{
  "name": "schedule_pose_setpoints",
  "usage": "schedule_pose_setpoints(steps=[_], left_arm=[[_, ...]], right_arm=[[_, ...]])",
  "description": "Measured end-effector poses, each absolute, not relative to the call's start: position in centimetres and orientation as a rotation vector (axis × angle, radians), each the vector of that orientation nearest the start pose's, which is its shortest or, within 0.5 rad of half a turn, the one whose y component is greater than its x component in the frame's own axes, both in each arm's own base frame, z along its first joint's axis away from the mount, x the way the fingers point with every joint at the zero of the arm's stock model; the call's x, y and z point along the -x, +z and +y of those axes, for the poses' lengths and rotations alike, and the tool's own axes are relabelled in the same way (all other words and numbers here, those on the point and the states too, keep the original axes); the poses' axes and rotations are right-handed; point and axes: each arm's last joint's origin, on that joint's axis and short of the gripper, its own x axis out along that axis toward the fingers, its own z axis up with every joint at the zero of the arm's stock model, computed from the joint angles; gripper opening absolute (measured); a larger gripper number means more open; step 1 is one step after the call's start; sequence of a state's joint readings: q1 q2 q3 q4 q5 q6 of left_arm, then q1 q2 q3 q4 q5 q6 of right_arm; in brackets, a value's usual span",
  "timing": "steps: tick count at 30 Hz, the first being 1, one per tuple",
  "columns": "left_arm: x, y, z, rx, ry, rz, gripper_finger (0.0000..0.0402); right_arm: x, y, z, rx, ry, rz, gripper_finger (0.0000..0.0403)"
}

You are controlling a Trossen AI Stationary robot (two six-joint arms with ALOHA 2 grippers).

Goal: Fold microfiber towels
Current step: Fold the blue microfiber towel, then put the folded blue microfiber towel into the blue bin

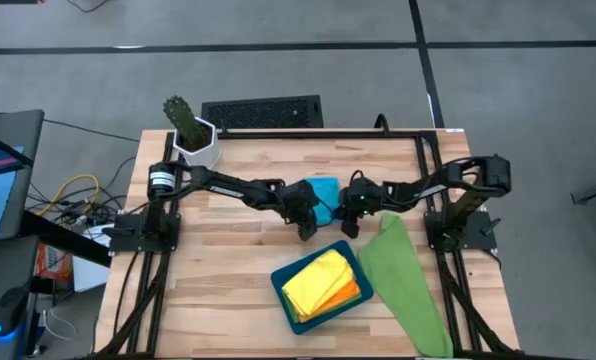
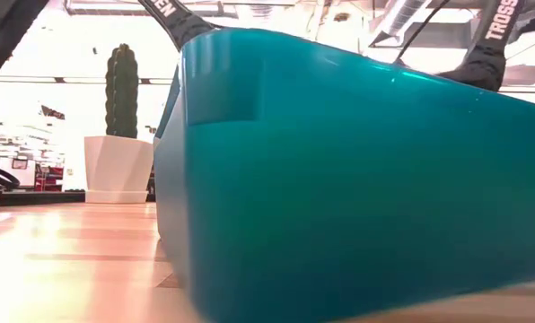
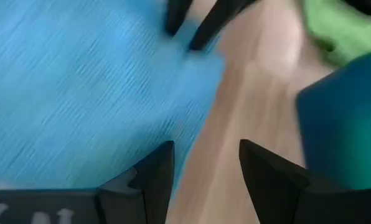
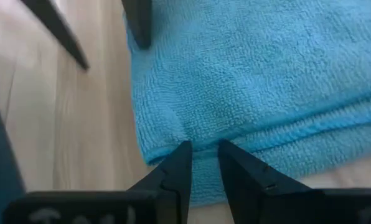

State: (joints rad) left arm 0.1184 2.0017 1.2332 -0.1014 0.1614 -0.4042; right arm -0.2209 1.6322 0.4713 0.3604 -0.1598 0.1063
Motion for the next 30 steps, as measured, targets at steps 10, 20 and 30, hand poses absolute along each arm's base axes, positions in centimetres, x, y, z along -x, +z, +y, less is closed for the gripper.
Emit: schedule_pose_setpoints(steps=[10, 20, 30], left_arm=[[-39.6, 18.6, 5.4, 0.597, 0.138, 0.767, 0.0173], [-37.0, 21.7, 9.0, 0.605, 0.321, 0.737, 0.0175], [-36.5, 21.6, 10.2, 0.598, 0.323, 0.751, 0.0202]], right_arm=[[-23.4, 14.5, -6.8, -0.298, -0.214, 0.635, 0.0107], [-22.5, 17.3, -8.4, -0.583, -0.424, 0.779, 0.0188], [-26.5, 15.7, -10.0, -0.699, -0.554, 0.938, 0.0237]])
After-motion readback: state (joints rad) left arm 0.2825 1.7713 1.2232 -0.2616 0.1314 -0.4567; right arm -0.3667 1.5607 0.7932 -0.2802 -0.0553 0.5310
